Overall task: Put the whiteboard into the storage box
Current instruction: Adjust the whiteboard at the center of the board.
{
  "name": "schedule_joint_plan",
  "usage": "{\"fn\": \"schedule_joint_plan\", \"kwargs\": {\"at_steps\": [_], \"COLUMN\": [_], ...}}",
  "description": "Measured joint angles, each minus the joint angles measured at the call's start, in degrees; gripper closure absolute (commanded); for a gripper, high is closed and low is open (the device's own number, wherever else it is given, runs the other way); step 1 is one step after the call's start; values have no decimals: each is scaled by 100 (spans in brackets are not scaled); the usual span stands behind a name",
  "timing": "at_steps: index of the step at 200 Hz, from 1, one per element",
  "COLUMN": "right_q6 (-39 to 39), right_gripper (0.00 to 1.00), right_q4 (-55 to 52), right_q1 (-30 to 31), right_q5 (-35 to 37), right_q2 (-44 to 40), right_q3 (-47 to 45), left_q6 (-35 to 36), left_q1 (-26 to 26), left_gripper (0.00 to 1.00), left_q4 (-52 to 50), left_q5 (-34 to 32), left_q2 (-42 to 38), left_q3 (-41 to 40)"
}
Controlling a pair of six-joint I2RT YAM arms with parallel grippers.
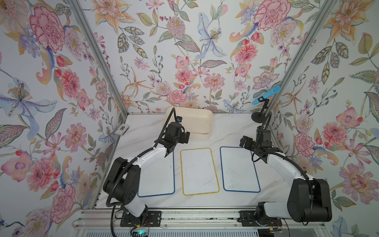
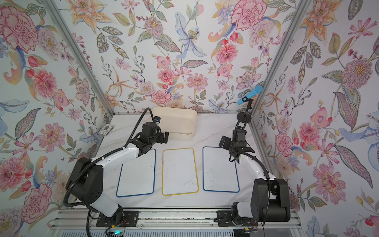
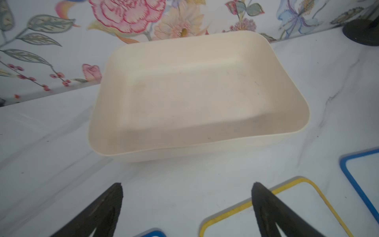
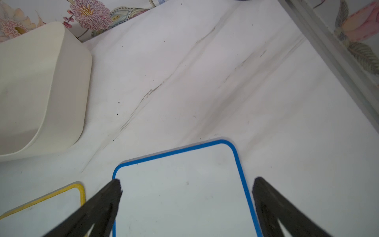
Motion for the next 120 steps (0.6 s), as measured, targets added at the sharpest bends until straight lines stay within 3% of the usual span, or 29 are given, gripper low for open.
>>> {"fn": "schedule_joint_plan", "kwargs": {"at_steps": [76,120], "right_q6": [431,431], "right_gripper": [0,0], "right_q4": [-815,-1040], "right_q1": [-881,-955], "right_q5": [-1093,-1320], "right_q2": [-476,-527], "right_q3": [-437,-695], "left_q6": [-691,-986], "left_q1": [-1279,-1766], "left_gripper": [0,0], "left_q4": [-787,-1300], "left_q5": [1408,1670], "left_q2": [1335,1947], "left_q3": [1368,1989]}}
